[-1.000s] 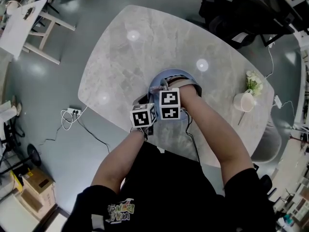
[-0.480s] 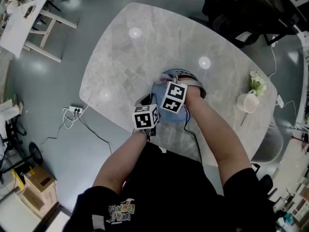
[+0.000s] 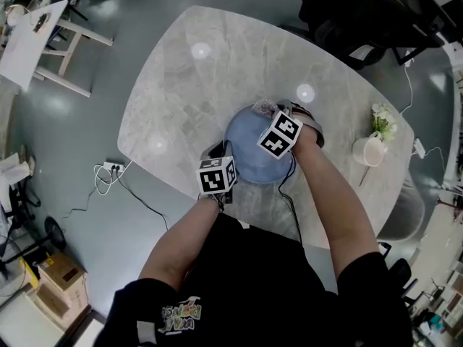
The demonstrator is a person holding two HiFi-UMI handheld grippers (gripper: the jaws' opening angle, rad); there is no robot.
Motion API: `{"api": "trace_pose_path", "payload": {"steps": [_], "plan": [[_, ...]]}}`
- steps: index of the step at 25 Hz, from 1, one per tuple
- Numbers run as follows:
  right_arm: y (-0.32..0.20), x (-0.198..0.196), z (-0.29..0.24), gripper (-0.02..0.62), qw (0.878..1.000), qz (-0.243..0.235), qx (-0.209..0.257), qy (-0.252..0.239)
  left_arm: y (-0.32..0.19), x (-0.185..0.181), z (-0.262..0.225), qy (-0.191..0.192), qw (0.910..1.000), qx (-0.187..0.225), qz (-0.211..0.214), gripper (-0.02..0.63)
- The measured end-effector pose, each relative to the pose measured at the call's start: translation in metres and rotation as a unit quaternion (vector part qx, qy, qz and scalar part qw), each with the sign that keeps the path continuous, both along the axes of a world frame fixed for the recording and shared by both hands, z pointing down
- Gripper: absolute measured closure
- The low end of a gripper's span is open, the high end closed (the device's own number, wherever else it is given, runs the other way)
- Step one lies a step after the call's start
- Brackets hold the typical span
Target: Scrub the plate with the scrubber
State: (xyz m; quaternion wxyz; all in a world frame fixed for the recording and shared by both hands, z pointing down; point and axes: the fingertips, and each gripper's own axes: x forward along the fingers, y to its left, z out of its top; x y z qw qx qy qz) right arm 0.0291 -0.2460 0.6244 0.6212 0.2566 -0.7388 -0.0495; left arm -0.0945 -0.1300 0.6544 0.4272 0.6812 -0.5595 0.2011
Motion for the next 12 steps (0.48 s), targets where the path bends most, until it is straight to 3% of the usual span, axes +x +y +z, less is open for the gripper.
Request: {"api": "trace_pose_path", "payload": {"steps": [12], "plan": [[0.023, 0.063, -0.001, 0.525, 0.997, 0.074, -0.015, -0.025, -0.003, -0.002, 0.000, 0.005, 0.9997, 0.000, -0.022, 0.574]]}}
